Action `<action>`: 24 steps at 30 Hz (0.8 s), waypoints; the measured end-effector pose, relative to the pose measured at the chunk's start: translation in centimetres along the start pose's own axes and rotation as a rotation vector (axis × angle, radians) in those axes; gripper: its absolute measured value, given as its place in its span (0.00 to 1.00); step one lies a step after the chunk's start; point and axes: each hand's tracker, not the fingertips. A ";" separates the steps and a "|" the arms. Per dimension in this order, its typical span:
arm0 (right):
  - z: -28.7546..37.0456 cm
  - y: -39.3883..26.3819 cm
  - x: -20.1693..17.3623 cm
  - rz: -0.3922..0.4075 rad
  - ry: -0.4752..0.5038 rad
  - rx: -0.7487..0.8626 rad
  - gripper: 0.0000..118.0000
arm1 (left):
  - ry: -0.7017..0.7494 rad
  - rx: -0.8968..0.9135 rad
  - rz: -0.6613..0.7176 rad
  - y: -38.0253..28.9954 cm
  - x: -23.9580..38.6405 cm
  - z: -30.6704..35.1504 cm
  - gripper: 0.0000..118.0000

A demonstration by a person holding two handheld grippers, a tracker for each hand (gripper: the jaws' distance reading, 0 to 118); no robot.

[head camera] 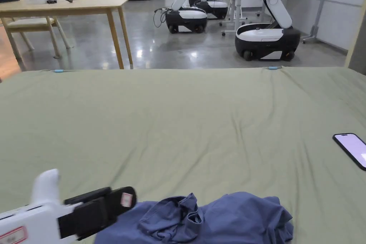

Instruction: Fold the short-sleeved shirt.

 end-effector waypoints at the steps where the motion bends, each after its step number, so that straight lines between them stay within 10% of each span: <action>1: -0.3 -0.1 -0.1 -0.001 0.006 -0.004 0.00 | 0.027 0.012 0.001 -0.2 -0.7 0.8 0.00; 9: -1.3 -0.3 -0.9 0.014 0.045 -0.026 0.00 | 0.147 -0.030 0.081 -0.9 -5.6 -0.4 0.05; 11: -1.2 -0.2 -1.0 0.016 0.051 -0.022 0.00 | 0.185 -0.075 0.170 -0.9 -7.8 -2.1 0.39; 12: -1.1 -0.3 -1.0 0.018 0.050 -0.020 0.00 | 0.192 -0.088 0.208 -1.1 -9.0 -2.9 0.86; 13: -1.0 -0.3 -1.0 0.021 0.049 -0.019 0.00 | 0.187 -0.109 0.219 -1.4 -10.0 -3.7 1.00; 24: -0.5 -0.4 -0.5 0.011 0.021 -0.028 0.00 | 0.088 -0.195 0.246 -2.9 -13.8 -8.1 0.92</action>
